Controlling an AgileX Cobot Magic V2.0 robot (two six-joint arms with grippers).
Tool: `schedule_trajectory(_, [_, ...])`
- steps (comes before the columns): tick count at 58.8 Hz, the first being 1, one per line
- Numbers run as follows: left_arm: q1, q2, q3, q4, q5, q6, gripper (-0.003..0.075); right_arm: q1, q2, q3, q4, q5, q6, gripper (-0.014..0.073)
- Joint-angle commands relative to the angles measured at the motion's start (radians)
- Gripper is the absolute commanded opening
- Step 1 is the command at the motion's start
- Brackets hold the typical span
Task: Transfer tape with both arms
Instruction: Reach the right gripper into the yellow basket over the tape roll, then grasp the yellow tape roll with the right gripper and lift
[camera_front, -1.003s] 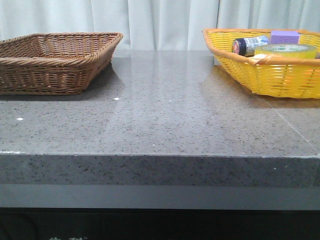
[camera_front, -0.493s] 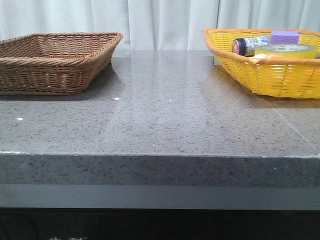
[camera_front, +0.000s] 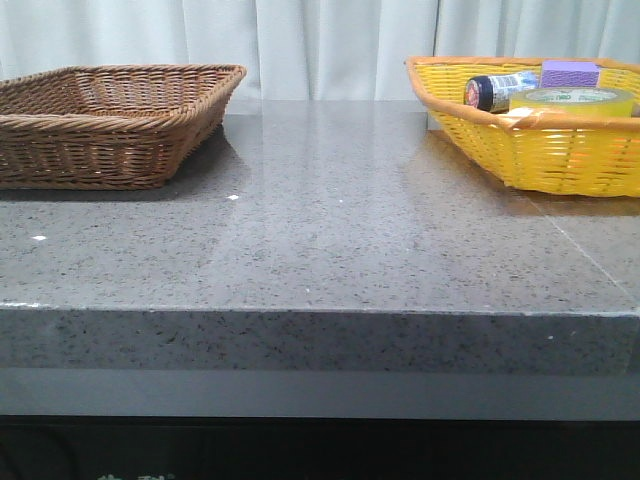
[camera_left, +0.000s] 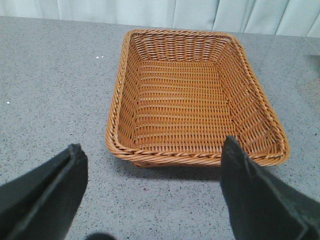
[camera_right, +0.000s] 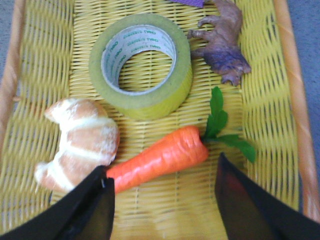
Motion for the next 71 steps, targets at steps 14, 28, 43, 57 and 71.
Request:
schedule_trajectory(14, [0.002, 0.005, -0.036, -0.010, -0.067, -0.003, 0.0544, 0.032, 0.299, -0.347, -0.080, 0.066, -0.013, 0.0466])
schedule_trajectory(28, [0.002, 0.005, -0.036, -0.010, -0.067, -0.003, 0.0544, 0.031, 0.469, -0.515, -0.080, 0.080, -0.012, 0.0466])
schedule_trajectory(43, [0.002, 0.005, -0.036, -0.010, -0.067, -0.003, 0.0544, 0.031, 0.575, -0.614, -0.050, 0.071, -0.012, 0.0466])
schedule_trajectory(57, [0.002, 0.005, -0.036, -0.010, -0.067, -0.003, 0.0544, 0.031, 0.614, -0.625, -0.042, 0.073, -0.012, 0.0463])
schedule_trajectory(71, [0.002, 0.005, -0.036, -0.010, -0.067, -0.003, 0.0544, 0.031, 0.613, -0.626, -0.042, 0.085, -0.014, 0.0178])
